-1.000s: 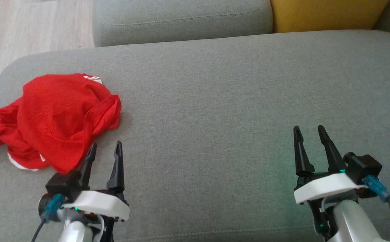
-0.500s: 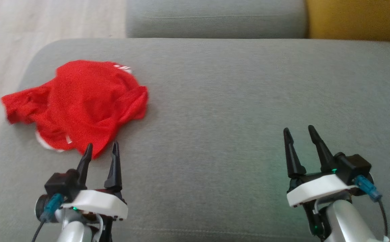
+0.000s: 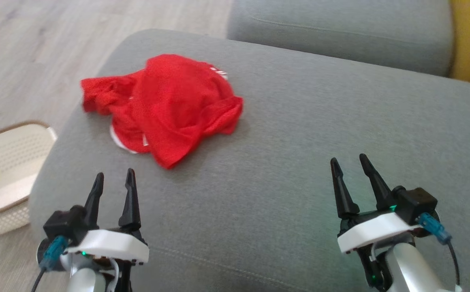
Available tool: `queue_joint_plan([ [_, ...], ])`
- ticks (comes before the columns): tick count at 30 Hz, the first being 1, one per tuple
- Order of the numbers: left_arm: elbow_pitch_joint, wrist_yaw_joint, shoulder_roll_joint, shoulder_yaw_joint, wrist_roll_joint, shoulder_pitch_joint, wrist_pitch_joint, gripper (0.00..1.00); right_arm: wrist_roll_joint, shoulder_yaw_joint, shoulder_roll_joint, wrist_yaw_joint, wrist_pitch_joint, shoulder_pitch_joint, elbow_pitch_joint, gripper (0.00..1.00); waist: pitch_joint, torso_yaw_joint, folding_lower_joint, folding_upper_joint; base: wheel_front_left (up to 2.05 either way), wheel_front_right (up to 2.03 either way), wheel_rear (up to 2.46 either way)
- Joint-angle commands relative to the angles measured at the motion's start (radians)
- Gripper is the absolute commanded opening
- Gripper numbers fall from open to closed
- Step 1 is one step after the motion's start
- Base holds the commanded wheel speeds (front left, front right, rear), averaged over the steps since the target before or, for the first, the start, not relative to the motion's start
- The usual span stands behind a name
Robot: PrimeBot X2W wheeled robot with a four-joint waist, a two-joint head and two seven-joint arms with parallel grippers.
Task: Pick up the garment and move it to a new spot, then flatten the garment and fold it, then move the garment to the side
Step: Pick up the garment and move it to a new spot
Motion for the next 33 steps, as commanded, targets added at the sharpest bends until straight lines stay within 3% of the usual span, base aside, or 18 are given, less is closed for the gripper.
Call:
queue_joint_plan([
  [1, -0.034, 0.005, 0.003, 0.031, 0.002, -0.023, -0.009, 1.00, 0.011, 0.024, -0.005, -0.001, -0.011, -0.028, -0.027, 1.00, -0.006, 0.031, 0.0000, 0.0000, 0.00, 0.00, 0.00],
  [9, -0.035, 0.007, 0.003, 0.048, -0.001, -0.025, -0.009, 1.00, 0.029, 0.042, -0.005, -0.001, -0.011, -0.028, -0.023, 1.00, 0.000, 0.046, 0.0000, 0.0000, 0.00, 0.00, 0.00],
  [19, -0.018, 0.038, 0.003, 0.112, -0.023, -0.068, -0.009, 1.00, 0.013, 0.018, -0.005, -0.001, -0.011, -0.053, -0.034, 1.00, 0.053, -0.004, 0.0000, 0.0000, 0.00, 0.00, 0.00],
  [25, 0.087, -0.023, 0.019, 0.155, -0.019, -0.208, -0.009, 1.00, -0.025, -0.042, -0.005, -0.001, -0.011, -0.093, -0.075, 1.00, 0.140, -0.054, 0.0000, 0.0000, 0.00, 0.00, 0.00],
  [33, 0.265, -0.101, 0.127, 0.151, -0.071, -0.485, 0.122, 1.00, -0.049, -0.090, -0.005, -0.001, -0.011, -0.164, -0.153, 1.00, 0.276, -0.132, 0.0000, 0.0000, 0.00, 0.00, 0.00],
])
